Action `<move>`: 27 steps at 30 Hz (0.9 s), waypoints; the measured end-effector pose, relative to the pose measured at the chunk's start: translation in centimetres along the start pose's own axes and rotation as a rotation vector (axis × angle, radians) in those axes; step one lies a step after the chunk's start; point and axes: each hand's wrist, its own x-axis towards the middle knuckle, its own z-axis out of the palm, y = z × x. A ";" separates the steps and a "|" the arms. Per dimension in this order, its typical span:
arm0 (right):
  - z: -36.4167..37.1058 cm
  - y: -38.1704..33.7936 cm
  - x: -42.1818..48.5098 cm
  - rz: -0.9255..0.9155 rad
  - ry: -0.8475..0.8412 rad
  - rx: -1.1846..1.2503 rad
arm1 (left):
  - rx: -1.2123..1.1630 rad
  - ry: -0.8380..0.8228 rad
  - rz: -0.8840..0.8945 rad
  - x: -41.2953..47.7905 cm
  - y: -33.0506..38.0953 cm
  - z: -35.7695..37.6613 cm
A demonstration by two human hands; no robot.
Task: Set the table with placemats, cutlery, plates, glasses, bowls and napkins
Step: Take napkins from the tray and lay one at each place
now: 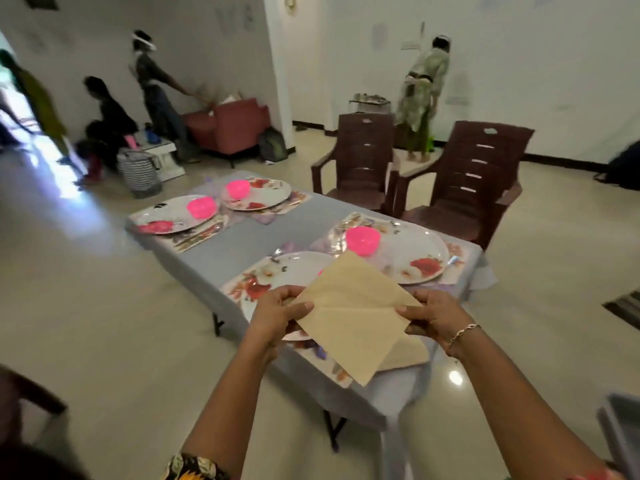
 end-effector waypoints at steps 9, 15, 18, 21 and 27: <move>16.2 -0.4 4.2 -0.130 -0.187 -0.159 | 0.070 0.240 0.098 -1.0 0.1 -16.5; 24.9 -1.2 6.6 -0.239 -0.370 -0.308 | 0.025 0.395 0.134 -1.0 0.1 -24.2; 28.9 -1.9 8.8 -0.323 -0.445 -0.405 | -0.037 0.479 0.132 -0.2 -0.3 -27.3; 33.1 -2.2 11.5 -0.405 -0.466 -0.383 | -0.061 0.508 0.172 1.1 -0.3 -30.6; 39.7 -2.9 18.8 -0.464 -0.435 -0.285 | 0.058 0.590 0.349 6.2 2.2 -37.0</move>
